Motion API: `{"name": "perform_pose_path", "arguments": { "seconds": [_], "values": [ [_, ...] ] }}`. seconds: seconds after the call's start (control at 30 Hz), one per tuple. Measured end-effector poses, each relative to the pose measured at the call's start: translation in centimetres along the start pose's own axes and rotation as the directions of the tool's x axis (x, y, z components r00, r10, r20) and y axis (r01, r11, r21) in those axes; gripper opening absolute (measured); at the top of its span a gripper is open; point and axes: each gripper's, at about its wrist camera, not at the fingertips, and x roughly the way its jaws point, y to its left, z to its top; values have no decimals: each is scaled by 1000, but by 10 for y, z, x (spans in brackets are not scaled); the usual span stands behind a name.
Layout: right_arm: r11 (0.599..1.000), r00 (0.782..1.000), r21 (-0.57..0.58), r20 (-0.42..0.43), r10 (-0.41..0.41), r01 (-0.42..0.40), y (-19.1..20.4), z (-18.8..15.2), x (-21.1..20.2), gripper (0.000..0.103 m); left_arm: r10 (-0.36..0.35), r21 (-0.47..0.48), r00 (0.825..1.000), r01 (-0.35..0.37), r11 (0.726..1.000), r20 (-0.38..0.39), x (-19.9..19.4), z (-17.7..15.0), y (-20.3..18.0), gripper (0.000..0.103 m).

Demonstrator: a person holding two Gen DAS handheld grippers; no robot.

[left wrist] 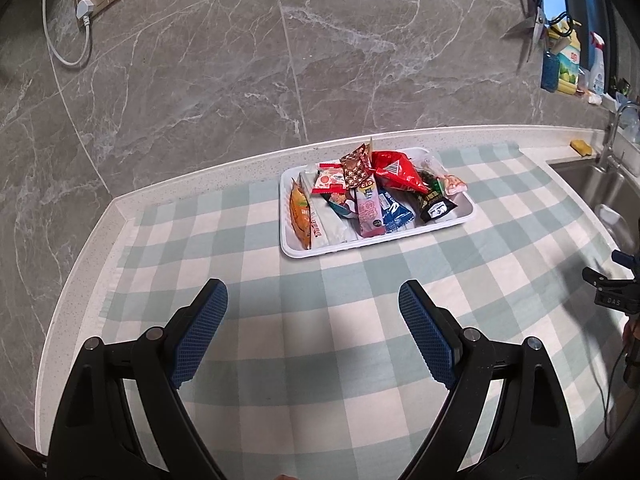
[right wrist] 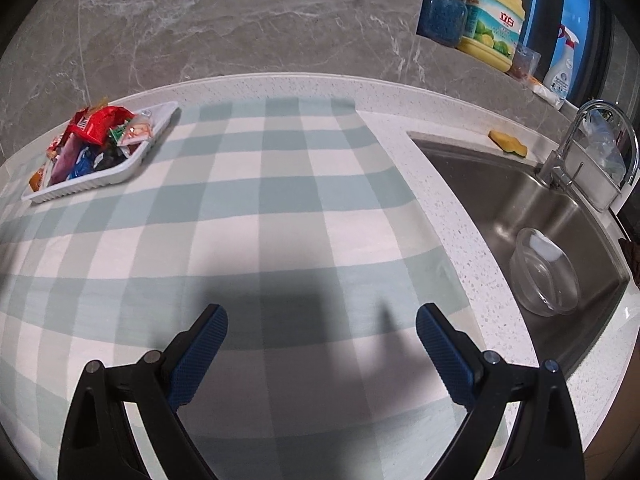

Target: Organize snacks

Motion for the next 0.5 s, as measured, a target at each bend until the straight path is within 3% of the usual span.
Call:
{"name": "perform_pose_path", "arguments": {
  "seconds": [0.5],
  "values": [
    [1000, 1000, -2, -10, -1, 1, -5, -2, 14, 97, 1, -5, 1000, -1, 1000, -7, 2, -1, 3, 87]
  ]
}}
